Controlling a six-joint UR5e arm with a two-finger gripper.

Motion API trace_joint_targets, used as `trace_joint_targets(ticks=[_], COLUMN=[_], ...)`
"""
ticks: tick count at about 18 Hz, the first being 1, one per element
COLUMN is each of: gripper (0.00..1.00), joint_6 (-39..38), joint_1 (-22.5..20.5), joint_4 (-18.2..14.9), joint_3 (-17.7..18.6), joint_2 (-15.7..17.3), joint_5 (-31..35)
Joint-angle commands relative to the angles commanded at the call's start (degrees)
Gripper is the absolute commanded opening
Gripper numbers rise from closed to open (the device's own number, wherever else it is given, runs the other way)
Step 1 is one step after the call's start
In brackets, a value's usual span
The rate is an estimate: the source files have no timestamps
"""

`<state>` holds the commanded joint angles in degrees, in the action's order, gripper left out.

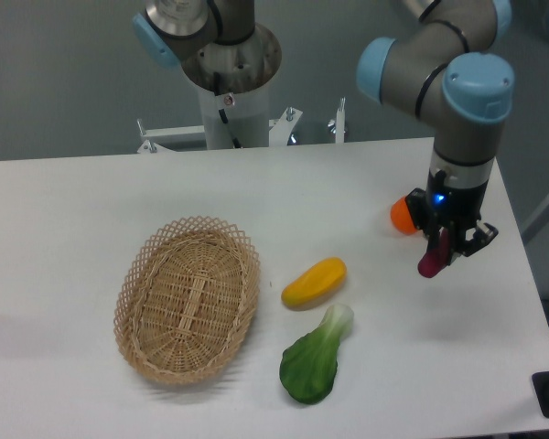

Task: Place the sweet potato on the table
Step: 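Move the gripper with the sweet potato down toward the table beside the bok choy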

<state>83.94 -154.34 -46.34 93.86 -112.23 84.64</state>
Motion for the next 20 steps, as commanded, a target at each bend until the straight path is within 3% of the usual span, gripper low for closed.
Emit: trace_joint_targets(ticks=[4, 8, 10, 20], gripper=[0.29, 0.29, 0.29, 0.31], joint_6=[-5.0, -8.27, -8.71, -11.52], joint_1=[1.85, 6.32, 7.47, 8.88], joint_4=[3.96, 13.89, 14.17, 14.34], joint_3=[0.18, 0.01, -0.43, 0.1], joint_2=[-3.16, -10.98, -12.31, -13.19], joint_5=[0.61, 7.88, 10.8, 10.81])
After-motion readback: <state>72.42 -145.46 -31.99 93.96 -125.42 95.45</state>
